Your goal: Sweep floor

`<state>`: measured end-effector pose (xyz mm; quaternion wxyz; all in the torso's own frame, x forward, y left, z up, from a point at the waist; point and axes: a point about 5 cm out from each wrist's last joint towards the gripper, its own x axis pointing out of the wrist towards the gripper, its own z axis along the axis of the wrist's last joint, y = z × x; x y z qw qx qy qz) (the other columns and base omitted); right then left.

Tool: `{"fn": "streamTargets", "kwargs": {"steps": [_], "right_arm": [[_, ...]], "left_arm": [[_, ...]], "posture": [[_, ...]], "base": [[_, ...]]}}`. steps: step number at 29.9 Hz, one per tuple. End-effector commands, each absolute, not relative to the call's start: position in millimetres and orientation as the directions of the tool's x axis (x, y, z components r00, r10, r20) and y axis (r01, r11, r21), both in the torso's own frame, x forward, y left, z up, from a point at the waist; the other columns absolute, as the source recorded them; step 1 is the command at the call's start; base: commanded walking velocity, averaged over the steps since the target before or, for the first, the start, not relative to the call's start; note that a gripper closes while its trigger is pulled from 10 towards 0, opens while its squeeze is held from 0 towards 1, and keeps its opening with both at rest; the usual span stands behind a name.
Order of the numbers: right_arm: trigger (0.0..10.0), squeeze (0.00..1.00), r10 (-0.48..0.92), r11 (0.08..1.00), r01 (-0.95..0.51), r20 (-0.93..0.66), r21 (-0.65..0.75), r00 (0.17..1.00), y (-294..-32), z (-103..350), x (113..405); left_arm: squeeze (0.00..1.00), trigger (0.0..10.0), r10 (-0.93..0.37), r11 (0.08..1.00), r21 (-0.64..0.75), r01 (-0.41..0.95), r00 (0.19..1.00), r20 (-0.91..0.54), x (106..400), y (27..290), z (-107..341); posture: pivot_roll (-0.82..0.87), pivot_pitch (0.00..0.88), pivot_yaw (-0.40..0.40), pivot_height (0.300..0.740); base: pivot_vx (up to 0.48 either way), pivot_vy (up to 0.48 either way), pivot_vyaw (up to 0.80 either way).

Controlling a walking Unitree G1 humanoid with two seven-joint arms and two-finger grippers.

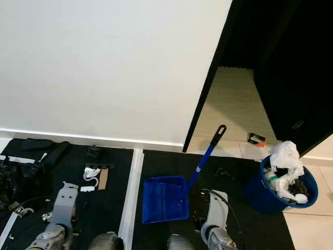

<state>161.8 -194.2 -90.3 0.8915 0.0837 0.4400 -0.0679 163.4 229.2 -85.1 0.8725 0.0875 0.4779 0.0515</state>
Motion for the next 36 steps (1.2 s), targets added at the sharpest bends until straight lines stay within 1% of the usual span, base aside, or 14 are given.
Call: {"fn": "streamTargets", "kwargs": {"steps": [1, 2, 3, 7, 9, 13, 17, 22, 31, 36], "right_arm": [[10.0, 0.0, -0.067, 0.972, 0.22, -0.812, 0.077, 0.58, -201, -94, 152], [10.0, 0.0, -0.077, 0.973, 0.222, -0.812, 0.067, 0.579, -207, -94, 149], [10.0, 0.0, -0.09, 0.975, 0.218, -0.811, 0.047, 0.578, -213, -93, 147], [10.0, 0.0, -0.11, 0.976, 0.218, -0.808, 0.024, 0.579, -222, -92, 143], [10.0, 0.0, -0.127, 0.975, 0.224, -0.804, 0.008, 0.581, -235, -91, 139], [10.0, 0.0, -0.133, 0.97, 0.243, -0.811, 0.012, 0.569, -241, -91, 135], [10.0, 0.0, -0.105, 0.966, 0.254, -0.823, 0.049, 0.559, -239, -92, 132], [10.0, 0.0, -0.105, 0.978, 0.209, -0.84, 0.011, 0.533, -231, -95, 131], [10.0, 0.0, -0.084, 0.972, 0.229, -0.856, 0.042, 0.511, -223, -98, 130], [10.0, 0.0, -0.069, 0.977, 0.209, -0.858, 0.045, 0.509, -222, -99, 128]], "left_arm": [[0.0, 10.0, 0.155, 0.981, 0.195, 0.008, 0.577, -0.802, 176, 226, -80], [0.0, 10.0, 0.156, 0.982, 0.19, -0.001, 0.579, -0.801, 178, 229, -79], [0.0, 10.0, 0.154, 0.983, 0.183, -0.008, 0.577, -0.802, 179, 231, -78], [0.0, 10.0, 0.155, 0.983, 0.186, -0.007, 0.582, -0.798, 181, 233, -76], [0.0, 10.0, 0.173, 0.975, 0.224, 0.012, 0.596, -0.784, 183, 234, -75], [0.0, 10.0, 0.175, 0.973, 0.228, 0.012, 0.6, -0.781, 183, 234, -74], [0.0, 10.0, 0.169, 0.977, 0.215, 0.005, 0.598, -0.784, 181, 231, -76], [0.0, 10.0, 0.176, 0.973, 0.23, 0.016, 0.592, -0.786, 180, 228, -77], [0.0, 10.0, 0.177, 0.977, 0.214, -0.006, 0.588, -0.789, 182, 225, -78], [0.0, 10.0, 0.176, 0.977, 0.213, -0.007, 0.588, -0.79, 182, 221, -79]], "posture": [[0.09, 0.0, -0.035, 0.74], [0.09, 0.0, -0.018, 0.74], [0.09, 0.0, -0.018, 0.74], [0.08, 0.0, -0.017, 0.74], [0.08, 0.0, -0.022, 0.74], [0.08, 0.0, -0.023, 0.74], [0.08, 0.0, -0.022, 0.74], [0.08, 0.0, -0.024, 0.74], [0.07, 0.0, -0.029, 0.74], [0.07, 0.0, -0.03, 0.74]], "base": [[0.0, 0.0, 0.0], [0.0, 0.0, 0.0], [0.0, 0.0, 0.0], [0.0, 0.0, 0.0], [0.0, 0.0, 0.0], [0.0, 0.0, 0.0], [0.0, 0.0, 0.0], [0.0, 0.0, 0.0], [0.0, 0.0, 0.0], [0.0, 0.0, 0.0]]}}
